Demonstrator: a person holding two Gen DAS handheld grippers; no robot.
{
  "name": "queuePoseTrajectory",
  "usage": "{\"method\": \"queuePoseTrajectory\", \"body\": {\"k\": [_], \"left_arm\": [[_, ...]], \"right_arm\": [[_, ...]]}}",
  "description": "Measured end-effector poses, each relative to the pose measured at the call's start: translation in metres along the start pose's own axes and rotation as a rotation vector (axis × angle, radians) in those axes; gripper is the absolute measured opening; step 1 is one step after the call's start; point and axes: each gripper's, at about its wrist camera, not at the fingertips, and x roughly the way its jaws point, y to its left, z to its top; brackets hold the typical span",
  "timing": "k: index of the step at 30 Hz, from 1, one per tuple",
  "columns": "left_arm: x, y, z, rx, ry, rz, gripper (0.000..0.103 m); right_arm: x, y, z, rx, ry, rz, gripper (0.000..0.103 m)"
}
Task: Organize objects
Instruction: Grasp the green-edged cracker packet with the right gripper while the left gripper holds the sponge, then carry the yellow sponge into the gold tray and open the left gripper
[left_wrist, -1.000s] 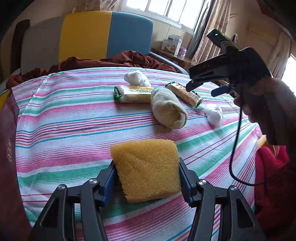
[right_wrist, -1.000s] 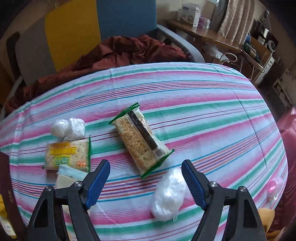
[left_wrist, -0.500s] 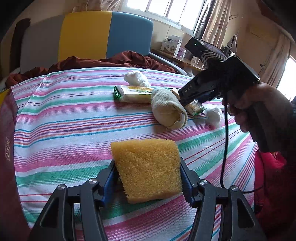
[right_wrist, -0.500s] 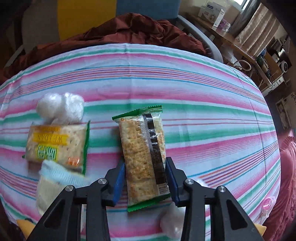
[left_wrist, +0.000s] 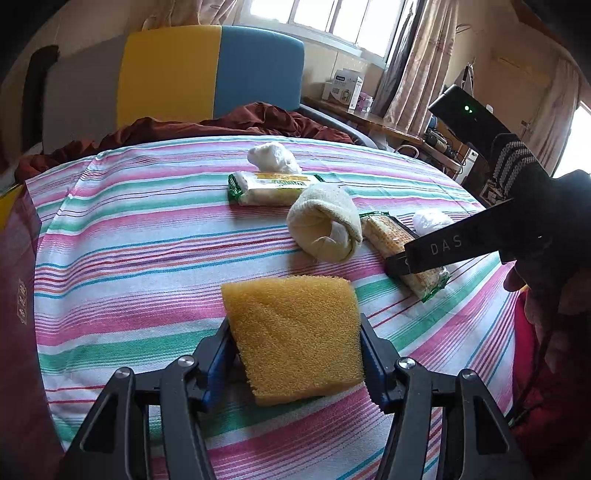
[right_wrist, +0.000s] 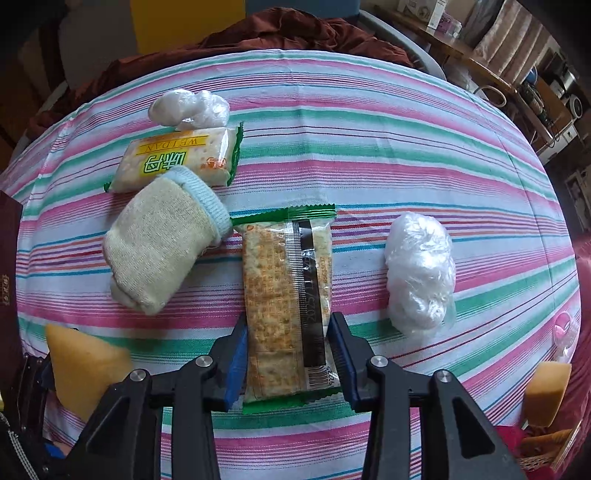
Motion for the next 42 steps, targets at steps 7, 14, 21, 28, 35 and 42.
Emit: {"method": "queuePoseTrajectory", "body": {"k": [7,14,21,28,35,42], "left_arm": [[0.002,-0.004,0.000,0.021,0.000,0.028,0.062],[0.002,-0.007,-0.001,0.035,0.000,0.048,0.062],[0.000,-0.010,-0.002,0.053,-0.002,0.074,0.060],[-0.001,-0.012,-0.003,0.063,-0.004,0.091,0.060],[-0.007,-0.011,-0.006,0.050,-0.002,0.100,0.058],[-0.023,-0.012,-0.012,0.059,-0.004,0.119,0.056]], "right_arm": [[0.001,-0.009,0.003,0.015,0.000,0.018,0.043],[0.002,-0.007,0.001,0.017,-0.003,0.027,0.044],[0.004,-0.009,0.002,0.019,-0.005,0.032,0.044],[0.007,-0.008,0.004,0.023,-0.002,0.032,0.045],[0.007,-0.006,0.006,0.016,-0.008,0.033,0.045],[0.007,-0.005,0.005,0.011,-0.016,0.030,0.045]]}}
